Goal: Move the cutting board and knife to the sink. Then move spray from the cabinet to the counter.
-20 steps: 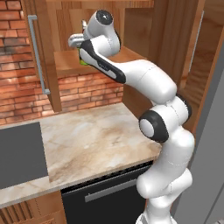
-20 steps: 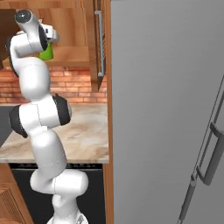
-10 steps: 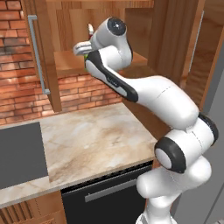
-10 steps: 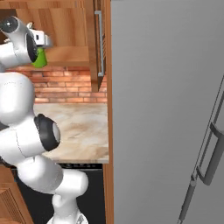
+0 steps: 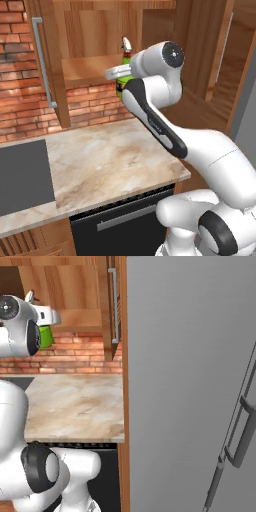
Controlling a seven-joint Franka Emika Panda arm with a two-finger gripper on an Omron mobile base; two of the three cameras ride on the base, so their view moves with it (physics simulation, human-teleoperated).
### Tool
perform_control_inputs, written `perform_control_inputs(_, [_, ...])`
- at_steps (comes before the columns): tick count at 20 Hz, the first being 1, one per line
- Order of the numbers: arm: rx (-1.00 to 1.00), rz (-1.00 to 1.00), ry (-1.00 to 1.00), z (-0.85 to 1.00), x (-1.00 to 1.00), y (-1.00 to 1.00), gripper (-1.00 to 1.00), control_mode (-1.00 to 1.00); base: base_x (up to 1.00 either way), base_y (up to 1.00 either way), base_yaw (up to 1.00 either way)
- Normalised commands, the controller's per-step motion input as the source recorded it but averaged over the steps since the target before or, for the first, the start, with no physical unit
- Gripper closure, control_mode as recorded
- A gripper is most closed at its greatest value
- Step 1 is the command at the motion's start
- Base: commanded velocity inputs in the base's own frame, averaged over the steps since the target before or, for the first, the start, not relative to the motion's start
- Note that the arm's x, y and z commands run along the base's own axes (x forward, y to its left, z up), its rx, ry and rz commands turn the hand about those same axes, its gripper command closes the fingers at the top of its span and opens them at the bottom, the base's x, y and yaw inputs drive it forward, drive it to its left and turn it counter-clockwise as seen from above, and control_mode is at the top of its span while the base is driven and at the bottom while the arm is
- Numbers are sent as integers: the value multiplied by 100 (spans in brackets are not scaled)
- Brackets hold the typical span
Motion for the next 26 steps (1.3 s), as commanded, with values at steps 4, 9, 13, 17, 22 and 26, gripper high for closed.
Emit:
perform_control_inputs(4, [-15, 12, 5, -13, -94, -17, 100, -100, 0, 0, 0])
perform_control_inputs(9, [-25, 21, 17, -38, -64, 2, 100, -100, 0, 0, 0])
perform_control_inputs(13, [-17, 23, 14, -48, -29, 0, 100, -100, 0, 0, 0])
perform_control_inputs(17, [-6, 21, 9, -44, -4, 0, 100, -100, 0, 0, 0])
perform_control_inputs(22, [2, 11, 0, -31, 2, 6, 100, -100, 0, 0, 0])
perform_control_inputs(26, [4, 12, 0, -36, 8, 25, 100, -100, 0, 0, 0])
